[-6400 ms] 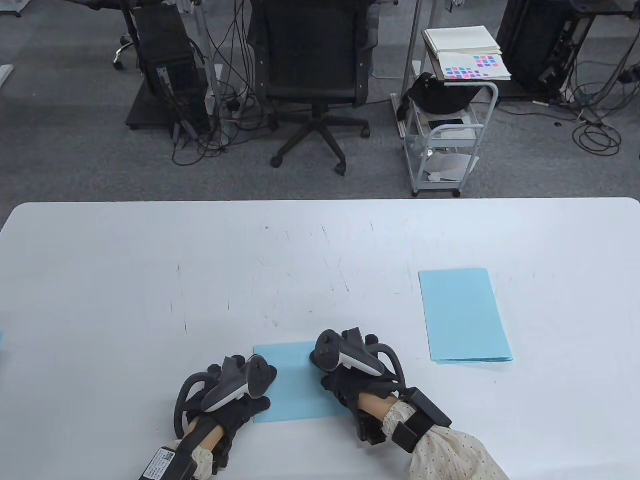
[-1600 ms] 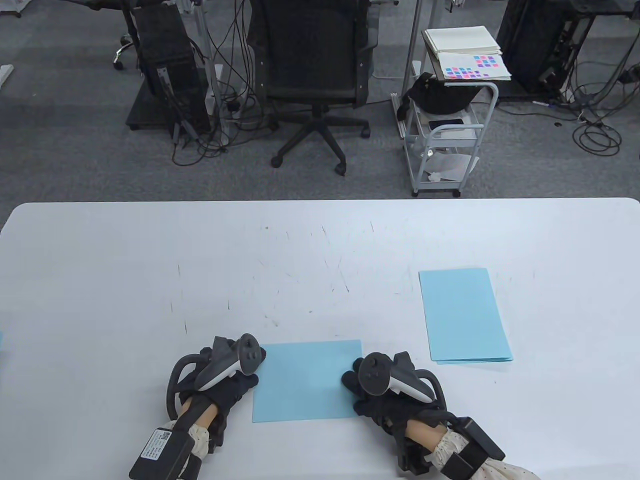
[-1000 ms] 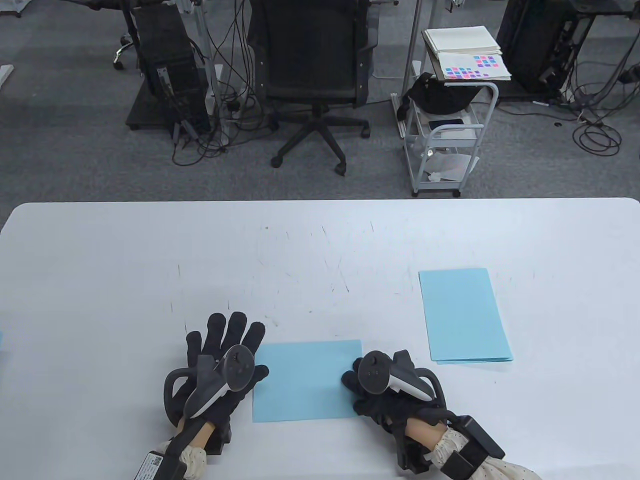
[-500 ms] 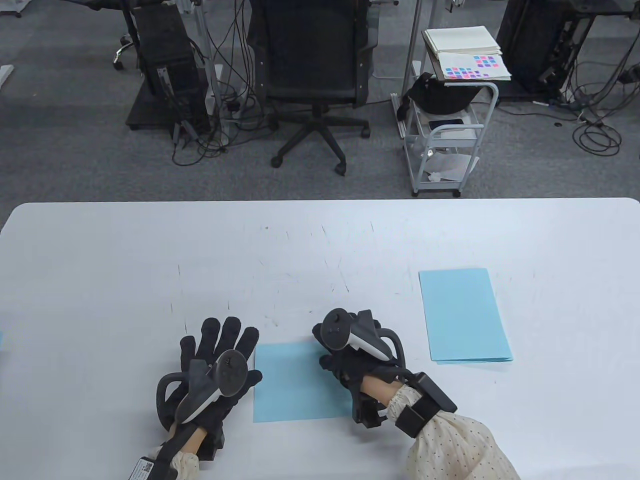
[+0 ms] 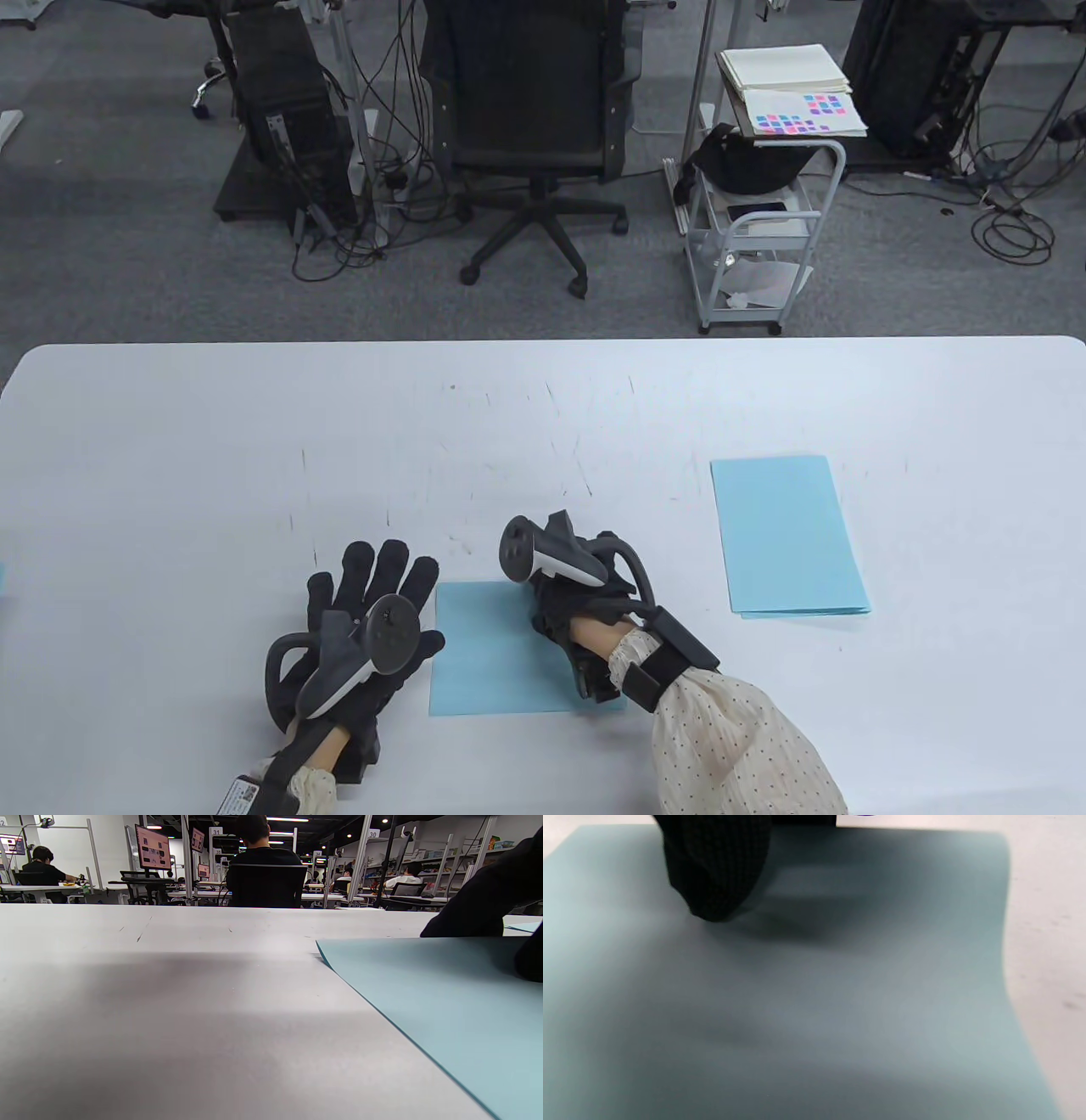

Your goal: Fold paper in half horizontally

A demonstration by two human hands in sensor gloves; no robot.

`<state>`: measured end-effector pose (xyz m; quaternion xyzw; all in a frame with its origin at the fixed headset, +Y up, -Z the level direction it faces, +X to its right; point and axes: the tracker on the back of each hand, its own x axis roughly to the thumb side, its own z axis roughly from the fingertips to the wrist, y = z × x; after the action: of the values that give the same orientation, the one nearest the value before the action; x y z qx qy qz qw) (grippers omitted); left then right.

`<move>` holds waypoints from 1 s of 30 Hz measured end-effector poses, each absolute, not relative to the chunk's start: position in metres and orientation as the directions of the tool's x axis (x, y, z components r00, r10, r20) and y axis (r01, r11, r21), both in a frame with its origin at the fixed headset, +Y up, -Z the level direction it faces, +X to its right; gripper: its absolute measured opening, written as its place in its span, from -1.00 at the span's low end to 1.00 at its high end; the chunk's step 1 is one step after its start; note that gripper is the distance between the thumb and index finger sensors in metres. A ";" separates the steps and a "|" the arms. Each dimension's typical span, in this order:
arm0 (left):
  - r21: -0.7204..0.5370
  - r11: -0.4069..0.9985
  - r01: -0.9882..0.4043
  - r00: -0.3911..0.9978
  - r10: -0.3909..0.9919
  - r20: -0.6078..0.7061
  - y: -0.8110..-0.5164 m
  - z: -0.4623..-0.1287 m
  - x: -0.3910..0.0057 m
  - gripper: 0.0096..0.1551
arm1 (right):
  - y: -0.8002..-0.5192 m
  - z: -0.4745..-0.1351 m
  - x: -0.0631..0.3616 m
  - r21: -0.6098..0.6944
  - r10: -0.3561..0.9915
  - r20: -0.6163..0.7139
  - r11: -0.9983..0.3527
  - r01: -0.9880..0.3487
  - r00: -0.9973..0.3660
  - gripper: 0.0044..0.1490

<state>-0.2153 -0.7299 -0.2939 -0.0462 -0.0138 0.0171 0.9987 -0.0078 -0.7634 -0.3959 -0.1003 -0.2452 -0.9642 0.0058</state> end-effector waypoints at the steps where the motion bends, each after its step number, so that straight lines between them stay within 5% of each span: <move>1: -0.093 0.995 -0.034 0.999 0.036 0.025 -0.730 -0.294 -0.216 -0.05 | -0.763 -0.397 -0.008 0.471 0.030 0.196 -0.880 0.067 -0.980 -0.04; 10: -0.090 0.995 -0.040 0.999 0.042 0.021 -0.730 -0.294 -0.218 -0.05 | -0.757 -0.400 0.012 0.474 0.080 0.125 -0.880 -0.011 -0.989 -0.28; 22: -0.102 0.994 -0.039 0.999 0.041 0.021 -0.730 -0.293 -0.219 -0.05 | -0.721 -0.392 0.064 0.393 0.377 -0.021 -0.849 -0.354 -0.926 -0.41; 30: -0.105 0.993 -0.051 0.999 0.053 0.015 -0.729 -0.294 -0.223 -0.05 | -0.690 -0.391 0.132 0.148 0.589 -0.215 -0.768 -0.623 -0.779 -0.39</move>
<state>-0.2228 -0.7292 -0.2938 -0.0524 -0.0087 0.0259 0.9983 0.1317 -0.6899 -0.3906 0.0782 -0.1061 -0.9371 -0.3234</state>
